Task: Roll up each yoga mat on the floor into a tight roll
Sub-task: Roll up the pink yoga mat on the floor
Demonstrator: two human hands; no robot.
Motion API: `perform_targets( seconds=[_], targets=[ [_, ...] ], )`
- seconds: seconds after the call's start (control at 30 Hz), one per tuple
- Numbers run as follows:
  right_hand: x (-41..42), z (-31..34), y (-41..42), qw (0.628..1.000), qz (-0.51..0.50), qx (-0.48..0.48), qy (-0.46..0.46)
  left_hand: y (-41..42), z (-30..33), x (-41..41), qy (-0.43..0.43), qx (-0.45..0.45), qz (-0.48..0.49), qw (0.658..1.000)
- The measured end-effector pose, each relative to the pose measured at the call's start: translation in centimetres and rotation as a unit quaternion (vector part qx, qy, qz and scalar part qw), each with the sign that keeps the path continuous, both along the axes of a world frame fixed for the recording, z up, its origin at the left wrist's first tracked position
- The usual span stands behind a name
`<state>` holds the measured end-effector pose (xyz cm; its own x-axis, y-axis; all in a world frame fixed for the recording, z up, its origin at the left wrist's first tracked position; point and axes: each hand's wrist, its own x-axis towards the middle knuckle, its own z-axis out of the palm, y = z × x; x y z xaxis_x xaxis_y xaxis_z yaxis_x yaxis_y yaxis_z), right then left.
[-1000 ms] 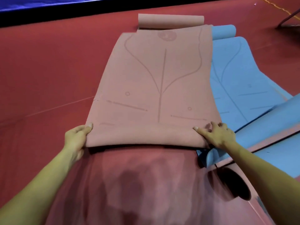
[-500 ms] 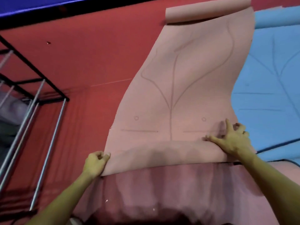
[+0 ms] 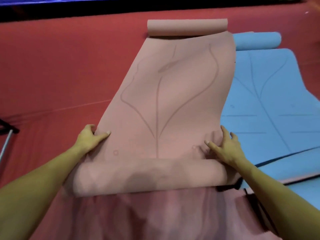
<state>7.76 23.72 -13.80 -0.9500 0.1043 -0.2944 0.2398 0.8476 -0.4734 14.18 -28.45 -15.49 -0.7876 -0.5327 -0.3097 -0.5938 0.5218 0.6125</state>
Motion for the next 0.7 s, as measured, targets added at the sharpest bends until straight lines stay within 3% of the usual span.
perform_targets(
  seconds=[0.2,0.3,0.43,0.53,0.7],
  targets=[
    [-0.7,-1.6,0.1,1.0,-0.019,0.004,-0.019,-0.1,-1.5,-5.9,0.034,0.106,0.19,0.975],
    [-1.8,-2.2,0.2,0.998,-0.054,-0.019,-0.003,-0.2,-0.5,-6.7,0.092,0.162,0.184,0.965],
    [-3.9,-0.1,0.2,0.975,-0.159,-0.158,0.001,-1.2,0.2,-5.4,0.176,0.127,0.168,0.962],
    [-5.1,1.5,-1.9,0.969,-0.157,-0.191,-0.001,-2.5,-0.2,-2.3,0.185,0.104,0.188,0.959],
    [-6.9,3.0,-10.4,0.944,-0.134,-0.283,0.103,-4.9,-2.6,6.3,0.151,0.043,0.255,0.954]
  ],
)
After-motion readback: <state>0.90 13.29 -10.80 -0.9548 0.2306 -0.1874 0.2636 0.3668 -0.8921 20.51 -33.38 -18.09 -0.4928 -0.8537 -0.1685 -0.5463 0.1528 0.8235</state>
